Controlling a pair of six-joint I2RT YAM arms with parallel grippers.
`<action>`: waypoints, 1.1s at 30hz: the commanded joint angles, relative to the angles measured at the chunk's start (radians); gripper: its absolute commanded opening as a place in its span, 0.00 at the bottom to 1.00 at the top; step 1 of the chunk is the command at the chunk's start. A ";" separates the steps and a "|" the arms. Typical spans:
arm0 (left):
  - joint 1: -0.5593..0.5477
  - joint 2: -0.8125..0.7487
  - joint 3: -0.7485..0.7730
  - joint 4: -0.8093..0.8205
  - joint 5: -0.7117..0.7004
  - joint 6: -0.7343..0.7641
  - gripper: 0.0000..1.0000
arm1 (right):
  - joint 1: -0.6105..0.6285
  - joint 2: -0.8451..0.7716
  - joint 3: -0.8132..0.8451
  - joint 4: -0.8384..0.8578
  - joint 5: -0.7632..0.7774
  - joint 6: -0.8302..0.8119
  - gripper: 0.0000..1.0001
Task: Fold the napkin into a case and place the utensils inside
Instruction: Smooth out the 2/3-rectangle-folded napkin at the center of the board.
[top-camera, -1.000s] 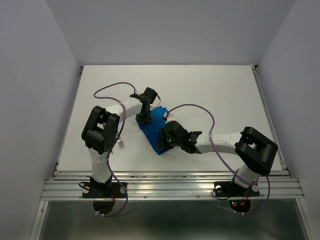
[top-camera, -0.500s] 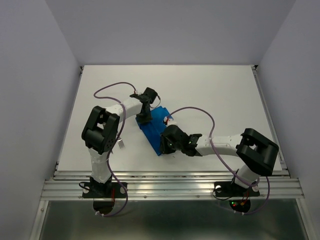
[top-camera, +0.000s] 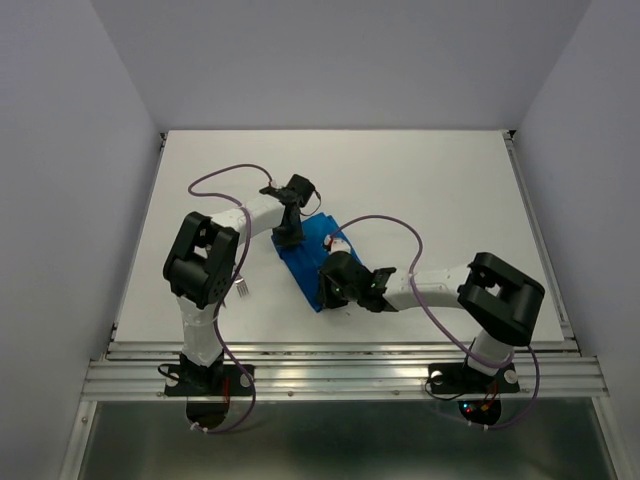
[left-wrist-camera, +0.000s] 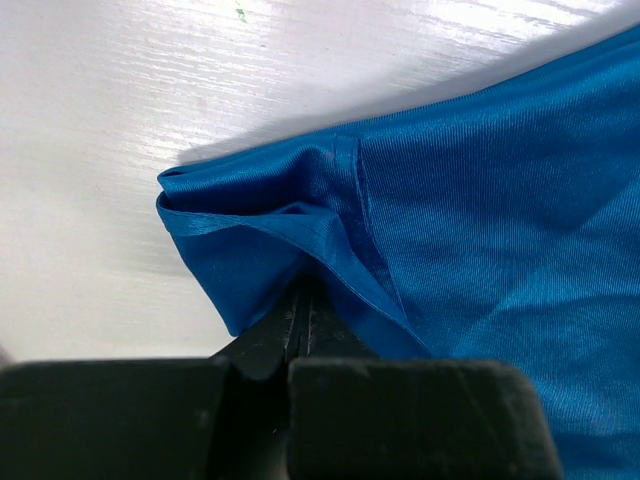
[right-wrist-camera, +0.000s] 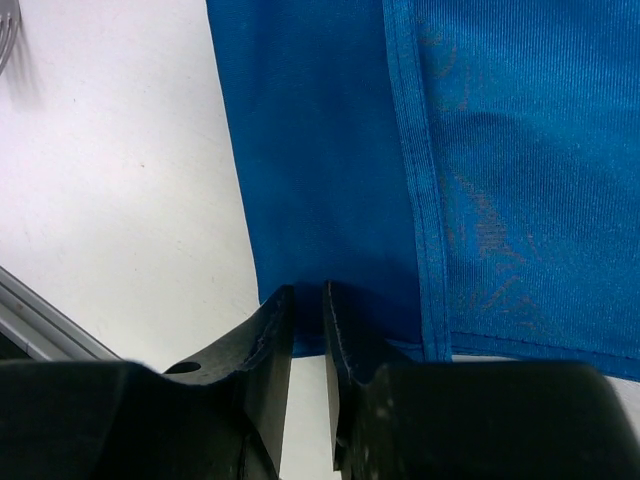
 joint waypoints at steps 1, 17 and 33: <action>0.002 -0.072 0.044 -0.050 0.006 0.019 0.00 | 0.009 -0.048 0.008 -0.018 0.021 -0.014 0.24; 0.002 -0.058 0.060 -0.057 0.001 0.020 0.00 | -0.014 0.079 0.253 -0.009 0.113 -0.072 0.23; 0.005 -0.109 0.100 -0.076 0.049 0.045 0.00 | -0.037 0.167 0.141 0.117 0.037 0.001 0.19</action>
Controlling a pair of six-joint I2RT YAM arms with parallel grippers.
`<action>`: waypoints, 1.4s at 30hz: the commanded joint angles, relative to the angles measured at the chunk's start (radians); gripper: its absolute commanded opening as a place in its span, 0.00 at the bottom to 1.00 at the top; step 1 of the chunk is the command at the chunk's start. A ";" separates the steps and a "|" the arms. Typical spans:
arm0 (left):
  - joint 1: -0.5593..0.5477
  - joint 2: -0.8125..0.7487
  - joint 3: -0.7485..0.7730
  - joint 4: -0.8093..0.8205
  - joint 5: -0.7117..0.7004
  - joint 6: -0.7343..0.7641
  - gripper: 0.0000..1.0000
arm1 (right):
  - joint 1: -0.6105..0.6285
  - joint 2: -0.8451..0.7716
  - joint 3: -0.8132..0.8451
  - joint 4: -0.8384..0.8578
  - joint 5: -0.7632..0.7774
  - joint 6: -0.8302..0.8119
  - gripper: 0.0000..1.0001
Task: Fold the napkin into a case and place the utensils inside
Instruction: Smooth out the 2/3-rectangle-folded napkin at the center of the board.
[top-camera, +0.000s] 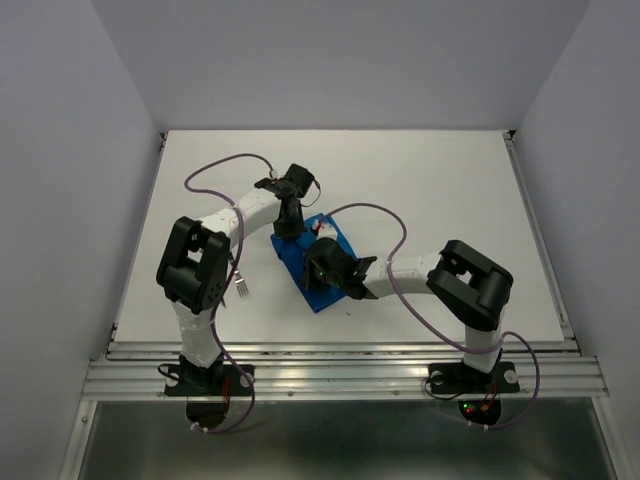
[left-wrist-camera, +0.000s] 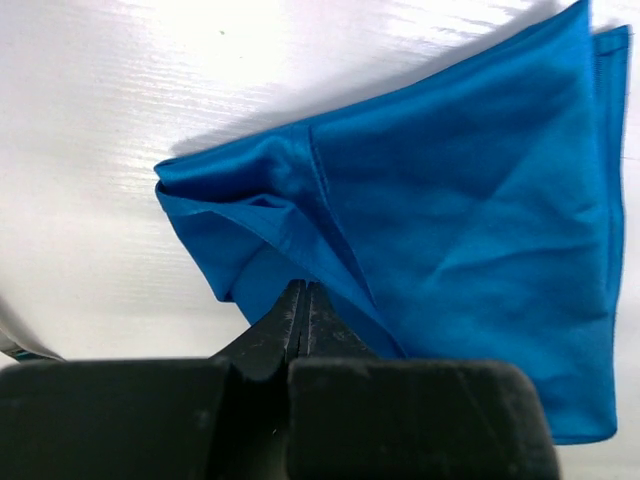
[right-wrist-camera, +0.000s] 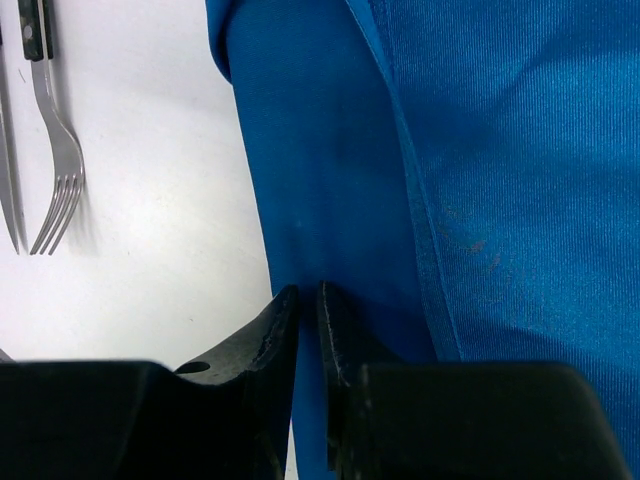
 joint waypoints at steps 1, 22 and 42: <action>0.007 -0.058 0.047 -0.010 0.042 0.023 0.00 | 0.003 -0.020 -0.038 0.012 -0.006 0.015 0.19; 0.218 -0.147 -0.171 0.095 0.142 -0.005 0.00 | -0.006 -0.044 -0.069 0.043 -0.018 0.036 0.20; 0.201 -0.062 -0.110 0.152 0.295 0.006 0.00 | -0.006 -0.043 -0.063 0.027 -0.017 0.038 0.20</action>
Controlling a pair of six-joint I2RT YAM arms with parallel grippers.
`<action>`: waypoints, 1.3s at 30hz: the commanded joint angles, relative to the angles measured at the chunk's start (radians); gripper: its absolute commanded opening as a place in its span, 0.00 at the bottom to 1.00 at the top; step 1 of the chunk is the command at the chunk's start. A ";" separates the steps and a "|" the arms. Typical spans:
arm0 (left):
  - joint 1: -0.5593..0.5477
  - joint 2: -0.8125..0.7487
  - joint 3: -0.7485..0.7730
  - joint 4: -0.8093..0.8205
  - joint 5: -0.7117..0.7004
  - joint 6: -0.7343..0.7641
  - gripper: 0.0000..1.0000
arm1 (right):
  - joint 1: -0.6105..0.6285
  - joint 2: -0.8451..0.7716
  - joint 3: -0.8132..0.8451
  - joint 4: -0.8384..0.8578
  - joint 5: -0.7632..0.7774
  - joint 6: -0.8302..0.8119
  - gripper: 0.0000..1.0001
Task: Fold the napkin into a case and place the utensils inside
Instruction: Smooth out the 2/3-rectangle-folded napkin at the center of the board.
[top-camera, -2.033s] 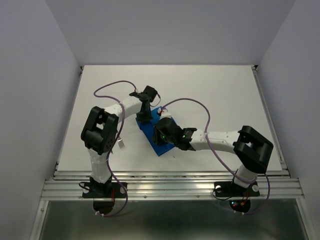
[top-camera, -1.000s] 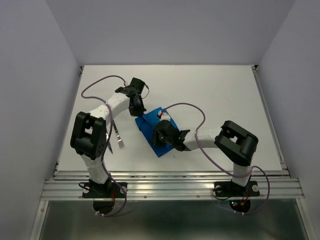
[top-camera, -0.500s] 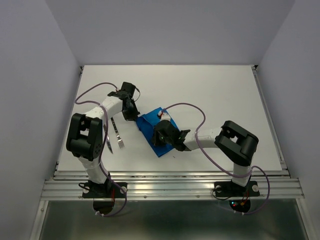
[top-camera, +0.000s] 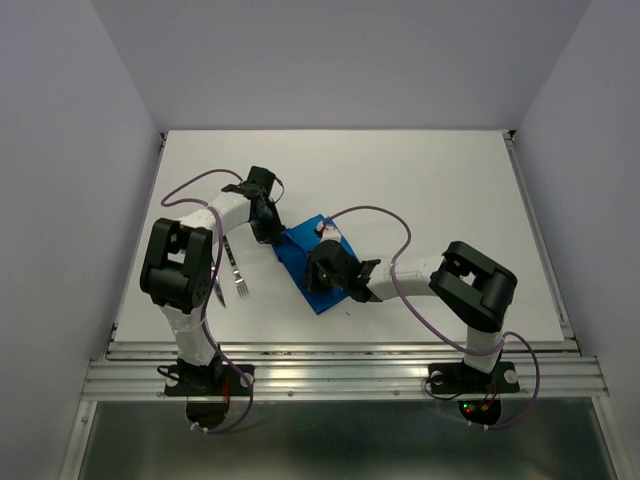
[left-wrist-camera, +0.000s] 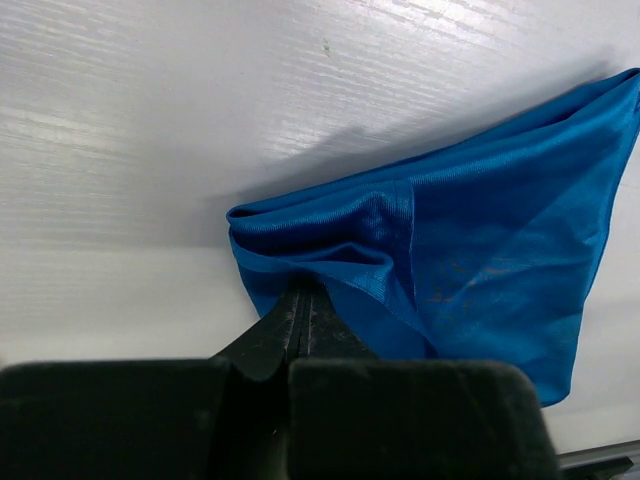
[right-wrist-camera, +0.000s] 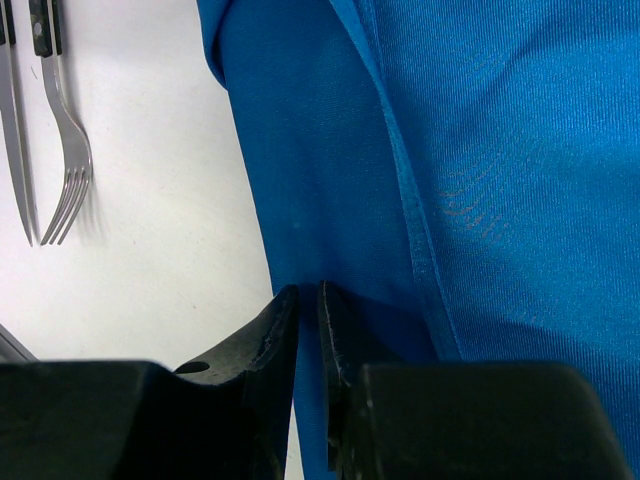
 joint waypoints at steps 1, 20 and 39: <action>-0.008 0.007 0.053 0.010 0.023 0.012 0.00 | -0.005 -0.013 0.000 -0.029 -0.003 0.001 0.20; -0.021 0.098 0.153 0.018 0.032 0.000 0.00 | -0.005 -0.003 0.012 -0.042 -0.015 0.004 0.20; -0.031 0.177 0.193 0.028 0.021 -0.018 0.00 | -0.005 -0.007 0.006 -0.037 -0.018 0.015 0.20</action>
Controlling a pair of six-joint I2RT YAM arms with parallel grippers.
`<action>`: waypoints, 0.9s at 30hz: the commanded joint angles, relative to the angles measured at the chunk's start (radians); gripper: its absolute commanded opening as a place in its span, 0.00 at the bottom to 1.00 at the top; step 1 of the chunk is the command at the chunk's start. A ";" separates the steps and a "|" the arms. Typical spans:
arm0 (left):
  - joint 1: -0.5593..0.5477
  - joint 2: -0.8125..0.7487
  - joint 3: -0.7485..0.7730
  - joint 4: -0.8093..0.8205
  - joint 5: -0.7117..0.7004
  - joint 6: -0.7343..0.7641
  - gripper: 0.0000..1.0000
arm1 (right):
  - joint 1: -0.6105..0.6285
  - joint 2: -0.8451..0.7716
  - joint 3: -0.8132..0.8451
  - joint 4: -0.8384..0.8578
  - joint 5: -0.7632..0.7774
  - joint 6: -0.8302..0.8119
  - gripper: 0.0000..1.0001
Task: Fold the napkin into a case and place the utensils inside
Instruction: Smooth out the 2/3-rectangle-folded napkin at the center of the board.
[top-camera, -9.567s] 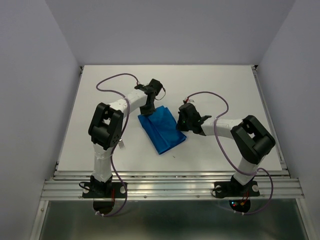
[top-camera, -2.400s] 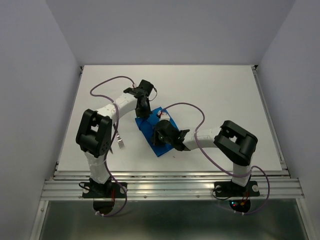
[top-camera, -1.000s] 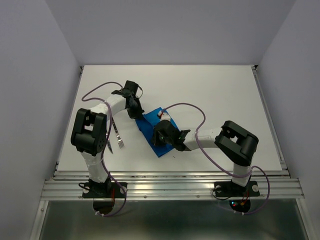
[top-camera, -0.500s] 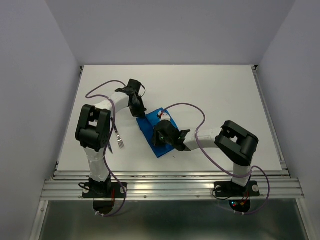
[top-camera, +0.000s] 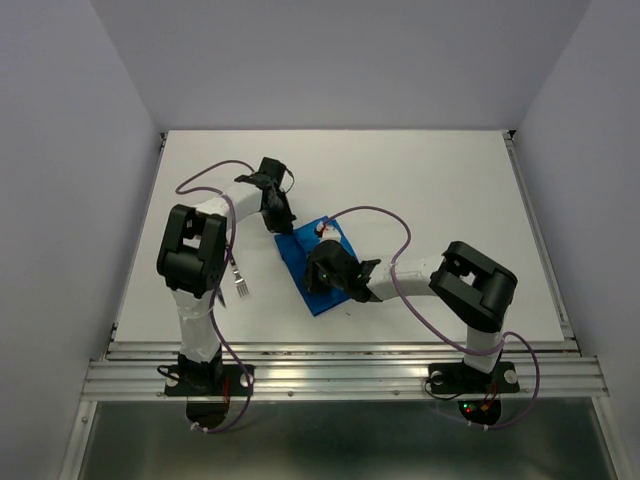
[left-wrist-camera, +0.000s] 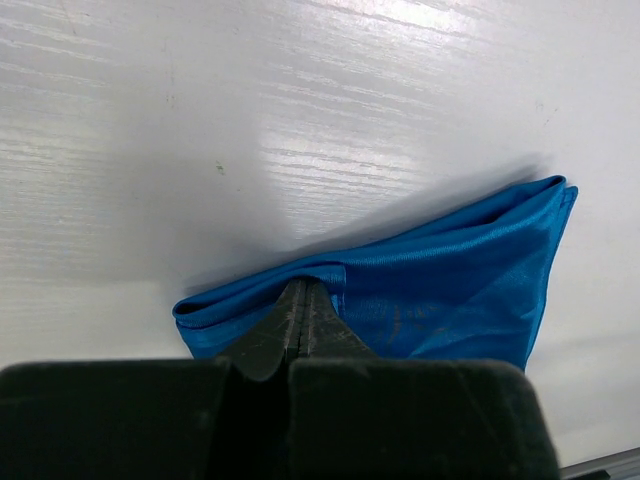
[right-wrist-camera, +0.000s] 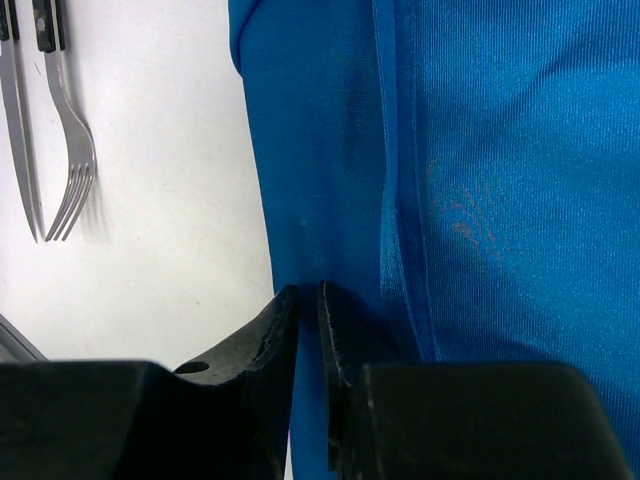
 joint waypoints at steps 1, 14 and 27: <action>-0.007 0.017 0.027 0.004 -0.006 -0.007 0.00 | -0.005 -0.010 0.006 -0.034 -0.006 0.007 0.20; -0.015 0.034 0.004 0.017 -0.012 -0.007 0.00 | -0.005 -0.239 0.001 -0.137 0.170 -0.065 0.35; -0.032 0.019 0.018 0.004 -0.021 -0.005 0.00 | -0.014 -0.168 0.014 -0.186 0.139 -0.079 0.29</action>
